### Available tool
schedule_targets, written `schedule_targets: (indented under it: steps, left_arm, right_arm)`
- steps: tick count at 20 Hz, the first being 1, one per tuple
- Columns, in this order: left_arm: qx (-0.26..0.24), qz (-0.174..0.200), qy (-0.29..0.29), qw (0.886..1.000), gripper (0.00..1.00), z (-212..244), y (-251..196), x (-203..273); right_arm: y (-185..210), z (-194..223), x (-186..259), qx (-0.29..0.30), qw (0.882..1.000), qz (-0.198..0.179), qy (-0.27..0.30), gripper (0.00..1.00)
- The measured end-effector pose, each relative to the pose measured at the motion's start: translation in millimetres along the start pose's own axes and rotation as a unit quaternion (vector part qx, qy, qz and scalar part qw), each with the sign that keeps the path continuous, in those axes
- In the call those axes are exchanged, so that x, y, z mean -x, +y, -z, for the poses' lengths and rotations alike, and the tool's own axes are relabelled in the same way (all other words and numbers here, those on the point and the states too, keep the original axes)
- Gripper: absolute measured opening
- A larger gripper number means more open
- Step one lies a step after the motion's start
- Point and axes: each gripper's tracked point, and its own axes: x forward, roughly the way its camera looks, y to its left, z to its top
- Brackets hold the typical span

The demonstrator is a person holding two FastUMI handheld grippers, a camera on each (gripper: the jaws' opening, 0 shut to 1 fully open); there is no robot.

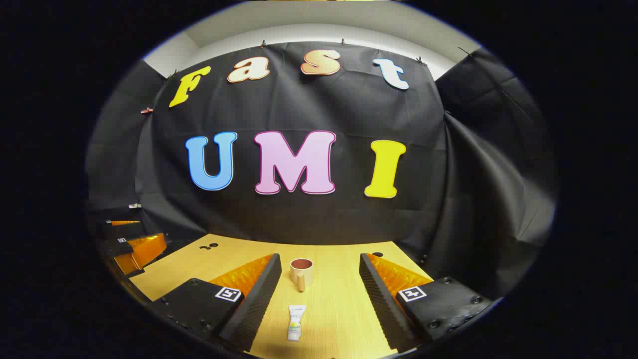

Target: Put the toothbrush and toothpaste on the desktop into the cup, then pick up the cup and place it on the coaster on the desktop.

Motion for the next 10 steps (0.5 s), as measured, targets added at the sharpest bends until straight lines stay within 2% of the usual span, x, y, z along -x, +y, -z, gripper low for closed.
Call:
schedule_targets:
  steps: [10]
  left_arm:
    - [0.002,0.009,0.018,1.0,1.0,17,1,-4]
  right_arm:
    - [14,9,-10,0.002,1.0,-0.01,0.018,0.96]
